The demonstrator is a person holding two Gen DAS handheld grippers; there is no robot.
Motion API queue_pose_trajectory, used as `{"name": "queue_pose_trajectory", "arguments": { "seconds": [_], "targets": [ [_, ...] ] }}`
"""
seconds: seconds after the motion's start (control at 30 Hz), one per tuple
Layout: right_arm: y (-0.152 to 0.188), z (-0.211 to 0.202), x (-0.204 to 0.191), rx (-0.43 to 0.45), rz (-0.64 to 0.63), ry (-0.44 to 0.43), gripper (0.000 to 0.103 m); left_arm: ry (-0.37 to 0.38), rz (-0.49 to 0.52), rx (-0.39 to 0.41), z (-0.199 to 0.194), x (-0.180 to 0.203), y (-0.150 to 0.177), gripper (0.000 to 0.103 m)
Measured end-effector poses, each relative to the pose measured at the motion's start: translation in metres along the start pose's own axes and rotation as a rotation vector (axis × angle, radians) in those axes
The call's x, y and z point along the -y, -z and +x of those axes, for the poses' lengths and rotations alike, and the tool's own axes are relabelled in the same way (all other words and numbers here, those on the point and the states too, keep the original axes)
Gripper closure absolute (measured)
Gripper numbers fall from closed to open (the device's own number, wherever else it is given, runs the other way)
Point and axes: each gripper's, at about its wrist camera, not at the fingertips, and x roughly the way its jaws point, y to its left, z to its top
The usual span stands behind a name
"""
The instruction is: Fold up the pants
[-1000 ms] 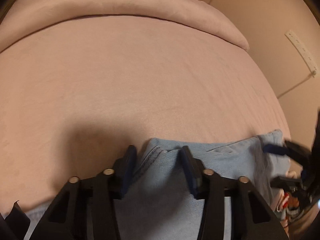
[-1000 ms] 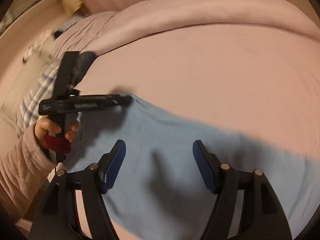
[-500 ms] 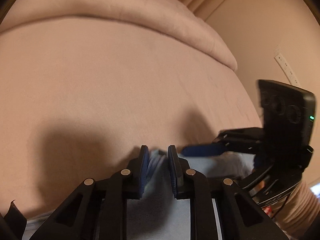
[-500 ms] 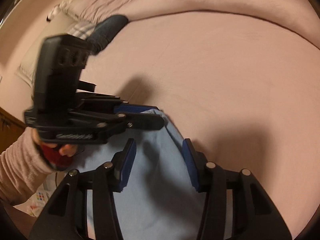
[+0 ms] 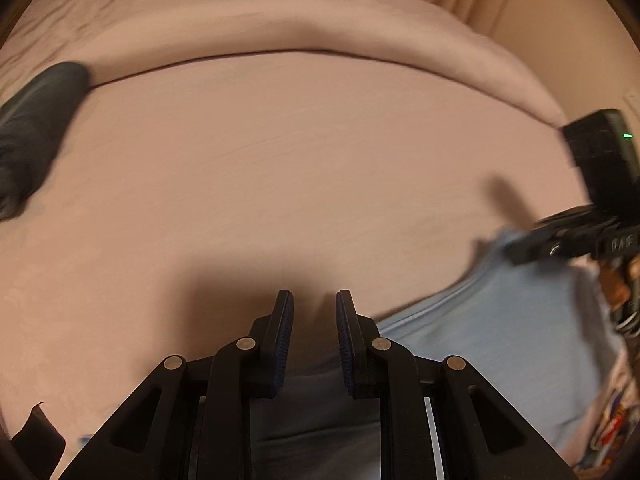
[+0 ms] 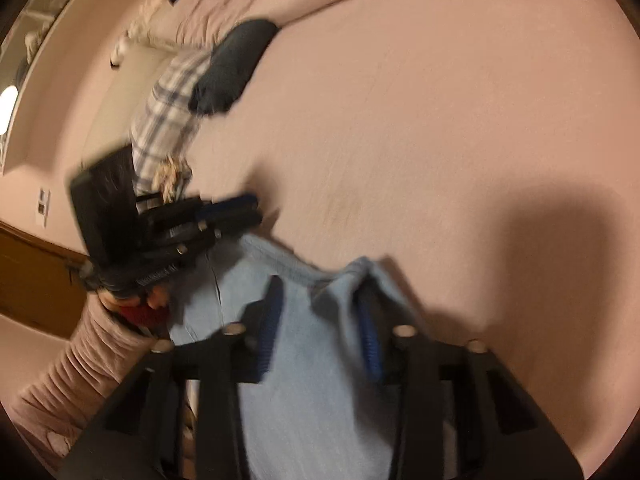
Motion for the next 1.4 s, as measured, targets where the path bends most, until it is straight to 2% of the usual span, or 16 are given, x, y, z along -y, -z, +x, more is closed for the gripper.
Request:
{"name": "queue_pose_trajectory", "arguments": {
  "seconds": [0.13,0.23,0.37,0.47,0.5,0.6,0.67,0.83,0.93,1.0,1.03,1.07,1.1,1.17,1.27,1.4],
  "targets": [
    [0.003,-0.008,0.000,0.053,-0.043,0.013,0.094,-0.014,-0.044,0.009,0.003,-0.022,0.008,0.084],
    [0.001,0.001,0.010,-0.003,-0.059,0.101,0.094,-0.052,-0.021,0.017,0.001,-0.029,0.016,0.084],
    [-0.007,-0.006,0.030,0.005,0.046,0.034,0.092,-0.095,-0.037,0.013,0.000,-0.028,0.013,0.084],
    [-0.009,-0.033,0.044,0.100,0.130,0.165,0.085,-0.179,-0.017,0.021,-0.009,-0.011,0.003,0.084],
    [-0.006,-0.049,0.043,0.130,0.148,0.170,0.085,-0.170,0.002,0.043,-0.018,-0.008,0.007,0.084],
    [0.013,-0.080,0.005,0.161,0.003,0.176,0.085,-0.107,0.085,0.108,-0.046,0.020,0.013,0.084],
    [0.032,-0.088,-0.023,0.141,-0.093,0.246,0.085,-0.026,0.137,0.128,-0.049,0.055,0.008,0.084],
    [0.064,-0.065,-0.036,0.034,-0.184,0.259,0.086,0.174,0.258,0.115,-0.029,0.139,0.007,0.084],
    [0.067,-0.044,0.005,-0.006,-0.115,0.438,0.103,0.156,0.299,0.040,0.009,0.171,0.009,0.084],
    [0.064,-0.057,0.022,0.075,-0.017,0.378,0.103,0.101,0.302,-0.011,0.030,0.174,0.012,0.084],
    [0.062,-0.065,0.023,0.117,0.002,0.428,0.103,0.109,0.294,-0.008,0.031,0.173,0.011,0.084],
    [0.063,-0.076,0.025,0.146,0.008,0.537,0.091,0.120,0.284,-0.004,0.027,0.171,0.010,0.084],
    [0.065,-0.084,0.026,0.159,0.022,0.561,0.091,0.119,0.282,-0.005,0.024,0.170,0.009,0.084],
    [0.077,-0.113,0.029,0.198,0.072,0.445,0.091,0.115,0.307,0.006,0.015,0.175,0.010,0.084],
    [0.102,-0.145,0.018,0.242,0.051,0.460,0.069,0.203,0.332,0.017,0.002,0.195,0.013,0.084],
    [0.147,-0.170,0.023,0.251,0.042,0.424,0.068,0.201,0.421,-0.002,0.014,0.235,0.025,0.077]
  ]
}}
